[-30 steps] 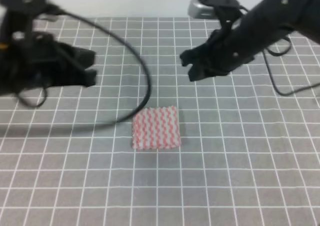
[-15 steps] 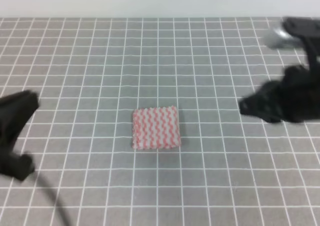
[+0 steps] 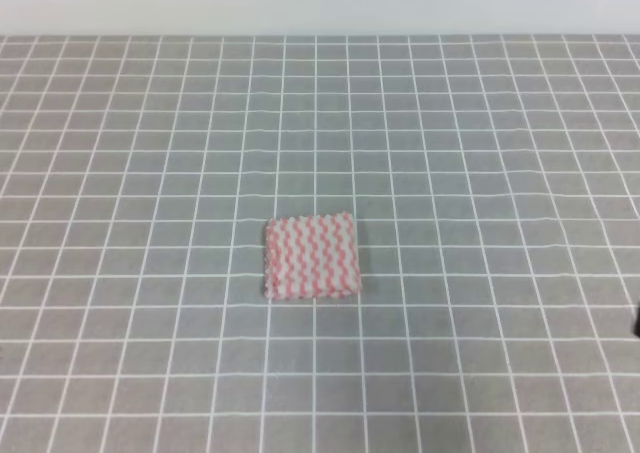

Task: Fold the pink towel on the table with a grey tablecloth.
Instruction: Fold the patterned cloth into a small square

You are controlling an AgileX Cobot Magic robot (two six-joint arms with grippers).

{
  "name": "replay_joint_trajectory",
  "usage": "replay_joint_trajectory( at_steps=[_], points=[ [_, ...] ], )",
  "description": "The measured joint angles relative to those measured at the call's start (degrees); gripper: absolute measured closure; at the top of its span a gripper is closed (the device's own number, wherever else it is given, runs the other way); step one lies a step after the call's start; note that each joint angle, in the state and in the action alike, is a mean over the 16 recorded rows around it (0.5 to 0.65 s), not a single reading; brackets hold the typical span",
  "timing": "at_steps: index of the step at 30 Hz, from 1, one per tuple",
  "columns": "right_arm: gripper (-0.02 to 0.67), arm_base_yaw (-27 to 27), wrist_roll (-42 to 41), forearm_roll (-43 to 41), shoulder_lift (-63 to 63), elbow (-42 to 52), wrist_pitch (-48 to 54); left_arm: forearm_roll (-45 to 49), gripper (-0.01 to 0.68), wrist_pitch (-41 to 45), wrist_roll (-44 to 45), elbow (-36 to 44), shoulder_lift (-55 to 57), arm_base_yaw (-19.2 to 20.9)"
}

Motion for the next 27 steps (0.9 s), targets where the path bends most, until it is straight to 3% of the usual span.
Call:
replay_joint_trajectory(
  at_steps=[7,17,27],
  points=[
    [0.664,0.0,-2.0,-0.7,-11.5,9.6,-11.6,0.0,0.673,-3.6,0.1,7.4,-6.0,0.0],
    [0.664,0.0,-4.3,-0.9,-15.4,19.6,-28.6,-0.1,0.673,-4.4,0.1,11.7,-6.6,0.0],
    [0.664,0.0,-4.3,-1.0,-15.6,25.1,-31.3,-0.1,0.673,-3.3,0.1,11.7,-6.6,0.0]
  ],
)
